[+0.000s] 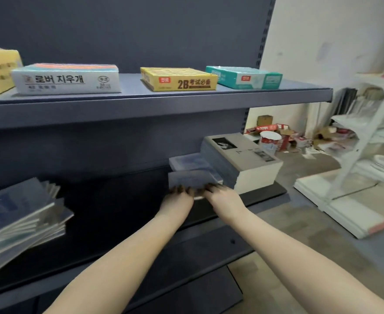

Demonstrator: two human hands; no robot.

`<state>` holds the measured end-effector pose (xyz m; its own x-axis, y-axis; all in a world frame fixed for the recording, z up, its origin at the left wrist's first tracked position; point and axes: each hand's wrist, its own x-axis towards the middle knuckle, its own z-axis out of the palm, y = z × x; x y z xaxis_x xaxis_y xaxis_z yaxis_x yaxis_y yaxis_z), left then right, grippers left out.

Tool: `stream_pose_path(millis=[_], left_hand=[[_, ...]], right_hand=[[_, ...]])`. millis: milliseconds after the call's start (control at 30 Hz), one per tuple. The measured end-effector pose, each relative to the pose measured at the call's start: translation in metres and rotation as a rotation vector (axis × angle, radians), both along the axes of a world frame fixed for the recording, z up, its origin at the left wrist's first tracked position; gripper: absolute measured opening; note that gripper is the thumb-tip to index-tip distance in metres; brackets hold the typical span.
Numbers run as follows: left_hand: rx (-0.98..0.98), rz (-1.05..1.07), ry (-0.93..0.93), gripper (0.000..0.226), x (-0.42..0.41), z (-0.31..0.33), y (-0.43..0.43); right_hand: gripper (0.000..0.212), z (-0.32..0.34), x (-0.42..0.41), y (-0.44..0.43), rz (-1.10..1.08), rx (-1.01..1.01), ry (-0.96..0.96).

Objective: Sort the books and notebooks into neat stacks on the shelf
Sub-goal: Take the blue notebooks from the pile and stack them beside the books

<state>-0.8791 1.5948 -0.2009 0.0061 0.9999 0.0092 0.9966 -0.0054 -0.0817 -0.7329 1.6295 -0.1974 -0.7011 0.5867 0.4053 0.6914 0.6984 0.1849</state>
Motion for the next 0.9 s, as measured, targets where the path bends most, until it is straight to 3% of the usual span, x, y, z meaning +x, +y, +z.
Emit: stream_pose_path(millis=[100,200,467,600,700,800,900], left_hand=[[0.038,-0.148,0.078,0.033,0.012,-0.008,0.008],[0.082,-0.211,0.072,0.041,0.016,-0.015,0.019],[0.036,-0.192,0.062,0.054,0.022,-0.027,0.055],[0.012,-0.160,0.081,0.057,0.026,-0.032,0.068],[0.091,-0.175,0.100,0.068,0.026,-0.039,0.079],[0.197,-0.192,0.074,0.073,0.022,-0.052,0.096],[0.148,-0.172,0.106,0.073,0.019,-0.050,0.103]], right_hand=[[0.027,-0.019,0.026,0.007,-0.090,-0.078,-0.040],[0.032,-0.037,0.038,0.011,-0.121,-0.137,-0.025],[0.027,-0.048,0.033,0.033,-0.211,-0.178,0.002],[0.039,-0.065,0.029,0.054,-0.236,-0.207,-0.054],[0.041,-0.068,0.020,0.061,-0.277,-0.170,0.040],[0.035,-0.062,0.011,0.070,-0.362,-0.183,0.048],[0.027,-0.067,0.008,0.082,-0.328,-0.257,0.114]])
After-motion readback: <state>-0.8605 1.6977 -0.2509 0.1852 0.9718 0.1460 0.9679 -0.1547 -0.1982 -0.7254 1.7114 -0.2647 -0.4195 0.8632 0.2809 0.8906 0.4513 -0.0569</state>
